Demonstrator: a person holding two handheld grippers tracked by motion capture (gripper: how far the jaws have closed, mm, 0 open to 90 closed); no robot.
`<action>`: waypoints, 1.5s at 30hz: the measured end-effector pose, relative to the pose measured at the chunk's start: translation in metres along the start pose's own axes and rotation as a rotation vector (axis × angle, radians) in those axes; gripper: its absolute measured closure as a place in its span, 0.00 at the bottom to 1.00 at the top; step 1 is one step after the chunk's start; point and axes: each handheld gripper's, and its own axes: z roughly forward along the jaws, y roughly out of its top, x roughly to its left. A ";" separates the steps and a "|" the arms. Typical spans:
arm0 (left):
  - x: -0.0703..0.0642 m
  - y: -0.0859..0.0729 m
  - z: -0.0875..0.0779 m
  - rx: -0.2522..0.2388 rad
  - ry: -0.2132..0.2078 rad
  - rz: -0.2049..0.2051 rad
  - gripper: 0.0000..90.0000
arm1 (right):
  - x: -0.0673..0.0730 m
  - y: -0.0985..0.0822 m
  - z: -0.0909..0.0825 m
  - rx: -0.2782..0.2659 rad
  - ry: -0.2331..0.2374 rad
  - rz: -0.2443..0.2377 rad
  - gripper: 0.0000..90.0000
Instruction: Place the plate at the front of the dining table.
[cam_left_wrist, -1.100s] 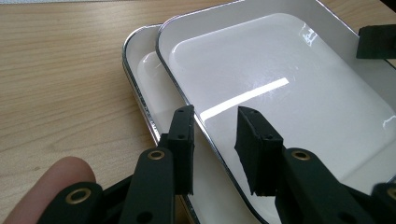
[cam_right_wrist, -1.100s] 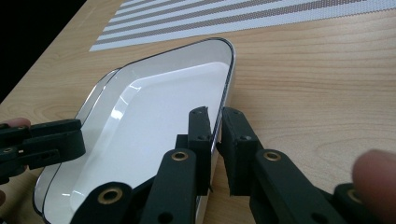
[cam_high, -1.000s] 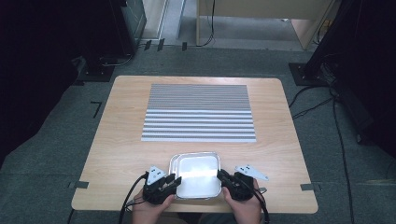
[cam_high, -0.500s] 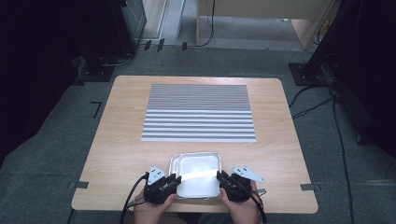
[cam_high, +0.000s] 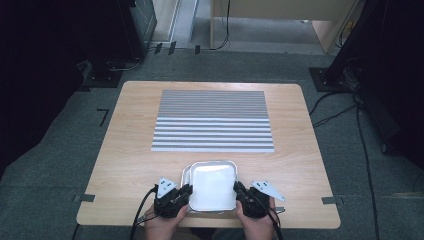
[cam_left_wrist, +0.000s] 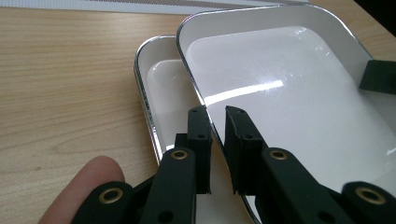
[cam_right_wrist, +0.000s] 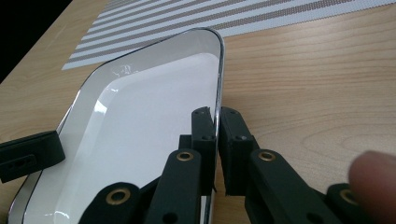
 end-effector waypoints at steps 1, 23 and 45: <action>0.000 0.000 0.000 -0.004 -0.001 -0.003 0.91 | -0.001 0.000 0.000 -0.001 0.002 0.005 0.97; -0.008 0.014 -0.012 -0.091 -0.003 0.000 0.93 | -0.004 0.011 -0.008 -0.060 0.060 0.078 0.98; -0.007 0.055 -0.008 -0.150 0.000 -0.025 0.95 | -0.005 0.047 0.009 -0.076 0.071 0.068 1.00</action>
